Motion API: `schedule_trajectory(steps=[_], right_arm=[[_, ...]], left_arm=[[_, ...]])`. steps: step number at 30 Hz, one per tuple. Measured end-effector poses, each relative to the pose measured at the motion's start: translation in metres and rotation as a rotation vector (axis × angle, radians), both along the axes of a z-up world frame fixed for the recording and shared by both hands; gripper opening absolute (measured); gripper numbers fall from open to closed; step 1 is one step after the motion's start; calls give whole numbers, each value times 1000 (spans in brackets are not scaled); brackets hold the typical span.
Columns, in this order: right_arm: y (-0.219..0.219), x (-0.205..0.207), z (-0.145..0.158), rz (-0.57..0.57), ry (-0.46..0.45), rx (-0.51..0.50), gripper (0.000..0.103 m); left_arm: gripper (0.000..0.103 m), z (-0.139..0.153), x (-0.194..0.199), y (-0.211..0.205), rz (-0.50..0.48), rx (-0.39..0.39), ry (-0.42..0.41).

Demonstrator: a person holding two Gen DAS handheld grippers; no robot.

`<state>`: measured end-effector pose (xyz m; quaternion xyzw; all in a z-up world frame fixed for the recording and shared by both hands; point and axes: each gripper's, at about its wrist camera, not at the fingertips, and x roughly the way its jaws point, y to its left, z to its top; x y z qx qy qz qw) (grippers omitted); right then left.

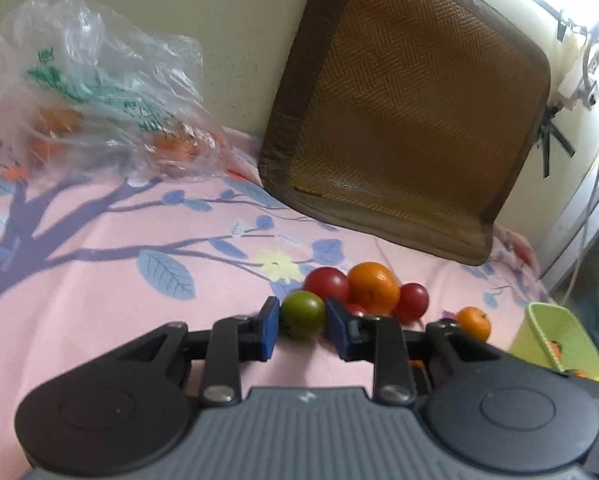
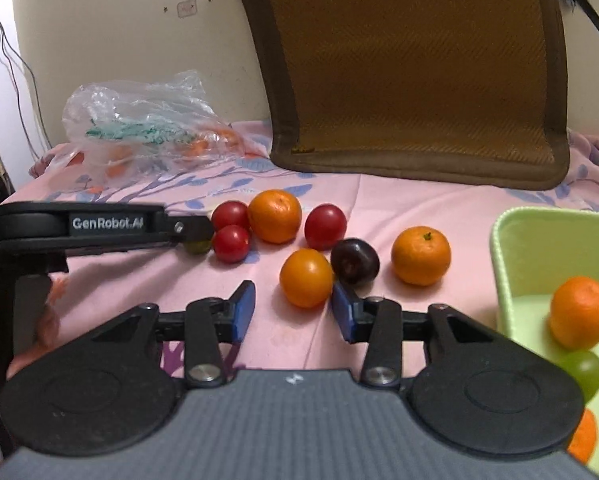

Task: Organize fruits
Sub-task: 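Release both tomatoes into the green basket from both tools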

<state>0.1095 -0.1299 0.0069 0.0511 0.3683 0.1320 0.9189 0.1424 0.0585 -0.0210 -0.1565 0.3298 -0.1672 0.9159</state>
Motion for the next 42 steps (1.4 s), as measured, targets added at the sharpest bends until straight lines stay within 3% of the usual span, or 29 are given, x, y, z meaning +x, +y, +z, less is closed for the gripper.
schedule_trajectory(steps=[2, 11, 18, 23, 28, 32, 42], right_arm=[[4, -2, -1, -7, -20, -37, 30], [-4, -39, 8, 38, -60, -9, 29], [-10, -92, 21, 70, -173, -37, 29], [-35, -112, 38, -4, -267, -23, 30], [-74, -125, 47, -118, -331, -46, 30], [-100, -130, 41, -192, -322, -63, 30], [-115, -130, 25, -244, -316, -92, 32]], left_arm=[[25, -1, -1, 1, -2, -11, 1], [25, 3, -51, 5, -18, -66, -3], [25, 23, -102, -26, -154, -112, -74], [25, 46, -108, -68, -256, -132, -123], [26, 55, -98, -123, -333, -94, -135], [26, 52, -88, -158, -370, -67, -109], [31, 42, -73, -200, -343, 63, -104]])
